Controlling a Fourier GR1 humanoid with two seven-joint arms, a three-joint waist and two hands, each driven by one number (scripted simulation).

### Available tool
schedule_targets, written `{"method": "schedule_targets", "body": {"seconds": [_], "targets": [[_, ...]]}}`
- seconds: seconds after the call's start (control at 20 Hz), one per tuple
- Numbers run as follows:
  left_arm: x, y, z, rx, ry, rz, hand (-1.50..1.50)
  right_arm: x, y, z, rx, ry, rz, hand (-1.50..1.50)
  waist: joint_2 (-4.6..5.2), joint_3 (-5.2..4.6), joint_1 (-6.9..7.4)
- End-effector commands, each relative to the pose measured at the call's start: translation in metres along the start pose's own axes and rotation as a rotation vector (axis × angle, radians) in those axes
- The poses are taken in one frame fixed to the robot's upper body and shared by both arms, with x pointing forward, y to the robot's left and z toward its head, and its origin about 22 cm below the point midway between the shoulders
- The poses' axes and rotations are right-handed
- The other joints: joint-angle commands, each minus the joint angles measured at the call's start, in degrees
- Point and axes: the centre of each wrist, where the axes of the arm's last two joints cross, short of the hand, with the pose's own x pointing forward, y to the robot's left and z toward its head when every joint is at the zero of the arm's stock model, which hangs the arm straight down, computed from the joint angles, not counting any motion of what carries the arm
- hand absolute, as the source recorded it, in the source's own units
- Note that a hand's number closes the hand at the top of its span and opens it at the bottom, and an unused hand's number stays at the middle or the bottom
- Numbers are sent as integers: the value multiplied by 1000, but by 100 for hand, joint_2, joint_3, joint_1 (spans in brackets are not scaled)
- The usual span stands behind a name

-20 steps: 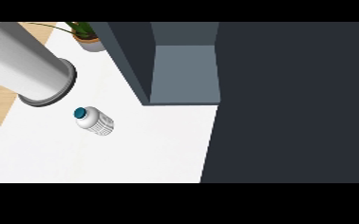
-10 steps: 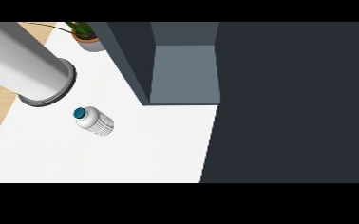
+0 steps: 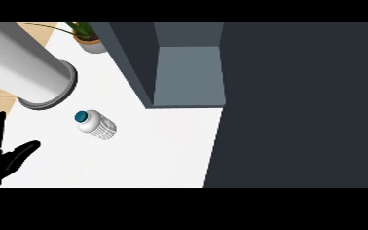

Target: Pick up the bottled water, place it into the cabinet and close the cabinet

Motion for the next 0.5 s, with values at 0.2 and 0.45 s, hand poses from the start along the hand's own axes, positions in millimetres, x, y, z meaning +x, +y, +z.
{"method": "schedule_targets", "body": {"seconds": [0.2, 0.45], "targets": [[-48, -12, -19, -18, 36, -29, -150, 29, -2, 14, -27, -51, 91, -150, -1, 0, -25], [-79, 16, -24, -32, 46, -25, -150, 33, -1, 15, -31, -52, 73, -150, 3, -3, 3]]}}
